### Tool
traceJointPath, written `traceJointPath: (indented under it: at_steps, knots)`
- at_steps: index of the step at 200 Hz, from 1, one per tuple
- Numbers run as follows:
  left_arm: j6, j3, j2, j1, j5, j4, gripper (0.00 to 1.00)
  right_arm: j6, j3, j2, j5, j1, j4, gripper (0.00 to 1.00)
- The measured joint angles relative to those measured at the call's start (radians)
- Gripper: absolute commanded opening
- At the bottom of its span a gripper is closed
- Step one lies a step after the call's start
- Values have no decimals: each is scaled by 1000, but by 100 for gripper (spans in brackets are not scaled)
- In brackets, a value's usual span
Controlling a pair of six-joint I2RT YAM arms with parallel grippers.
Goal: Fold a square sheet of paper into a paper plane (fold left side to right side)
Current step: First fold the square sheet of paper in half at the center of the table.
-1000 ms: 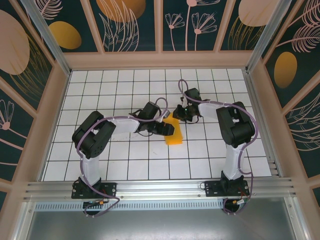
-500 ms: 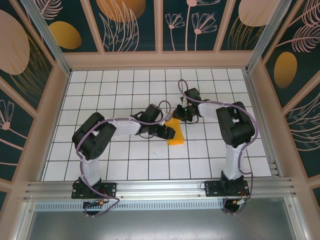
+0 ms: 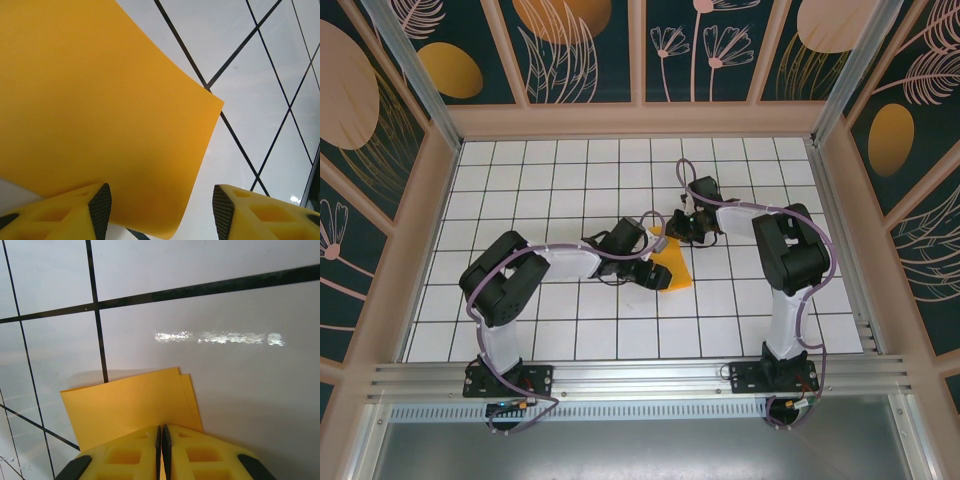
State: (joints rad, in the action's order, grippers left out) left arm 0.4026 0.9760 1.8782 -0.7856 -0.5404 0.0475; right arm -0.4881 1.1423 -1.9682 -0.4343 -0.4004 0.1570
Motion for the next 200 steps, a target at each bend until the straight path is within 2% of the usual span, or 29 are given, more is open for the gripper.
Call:
traceJointPath:
  at_steps: [200]
  knots:
    - [-38,5,-11,-96,19,-51,61,-12,-23,11,-1,-2,-22,16]
